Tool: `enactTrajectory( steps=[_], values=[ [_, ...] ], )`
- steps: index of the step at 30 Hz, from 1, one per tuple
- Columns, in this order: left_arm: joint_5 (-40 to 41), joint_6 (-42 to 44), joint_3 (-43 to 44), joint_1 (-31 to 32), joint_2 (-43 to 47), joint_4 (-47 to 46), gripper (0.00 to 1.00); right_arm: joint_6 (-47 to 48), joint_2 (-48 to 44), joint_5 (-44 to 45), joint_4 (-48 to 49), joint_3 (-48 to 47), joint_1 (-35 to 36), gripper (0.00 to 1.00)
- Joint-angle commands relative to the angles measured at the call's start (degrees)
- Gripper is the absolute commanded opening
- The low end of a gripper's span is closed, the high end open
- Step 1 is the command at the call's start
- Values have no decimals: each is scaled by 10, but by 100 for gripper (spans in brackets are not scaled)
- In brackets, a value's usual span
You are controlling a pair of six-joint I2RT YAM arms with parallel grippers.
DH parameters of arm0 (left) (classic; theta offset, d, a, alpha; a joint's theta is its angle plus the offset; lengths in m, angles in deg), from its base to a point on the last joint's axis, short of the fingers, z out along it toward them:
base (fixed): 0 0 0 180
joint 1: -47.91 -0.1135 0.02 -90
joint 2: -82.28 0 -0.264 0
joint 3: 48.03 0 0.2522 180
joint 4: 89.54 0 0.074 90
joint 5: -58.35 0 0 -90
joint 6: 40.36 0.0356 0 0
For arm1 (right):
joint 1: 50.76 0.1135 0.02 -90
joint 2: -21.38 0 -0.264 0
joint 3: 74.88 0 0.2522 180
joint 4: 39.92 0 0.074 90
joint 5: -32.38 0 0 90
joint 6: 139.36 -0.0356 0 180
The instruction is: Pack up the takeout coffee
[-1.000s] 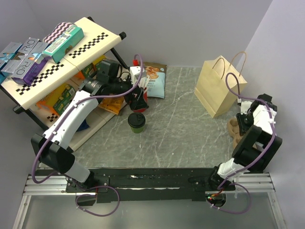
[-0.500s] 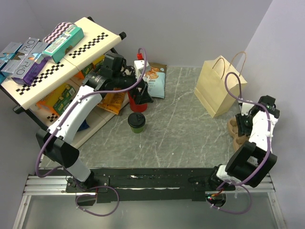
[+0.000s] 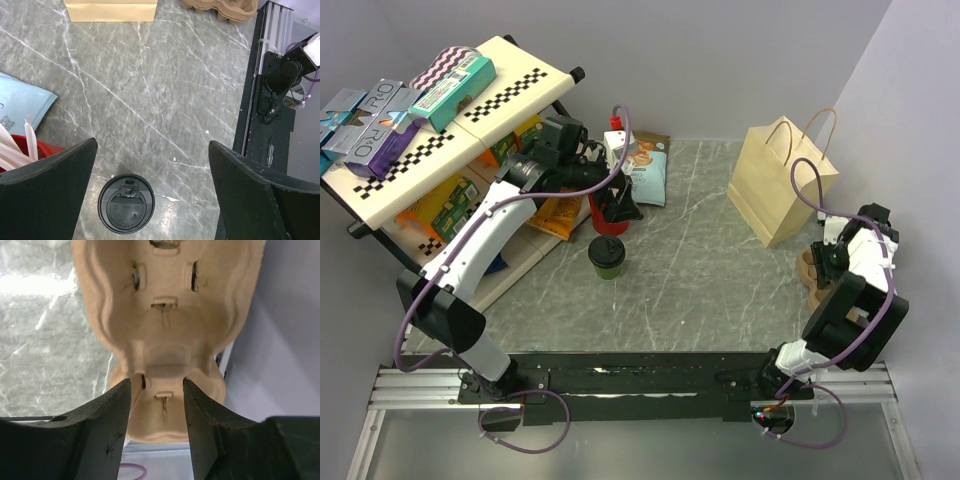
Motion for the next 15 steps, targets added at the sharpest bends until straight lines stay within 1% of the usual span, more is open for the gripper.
enactTrajectory(
  steps=[1,7,10,15],
  values=[
    [-2,-2,-2,7,27,-8,99,4,33,8,25,-27,-4,53],
    [5,0,-5,8,29,-7,99,0,53,6,32,-34,-5,54],
    [5,0,-6,9,30,-7,99,-2,51,1,31,-38,-6,52],
    [1,-2,-7,9,28,-10,99,-2,56,-7,19,-44,-6,35]
  ],
)
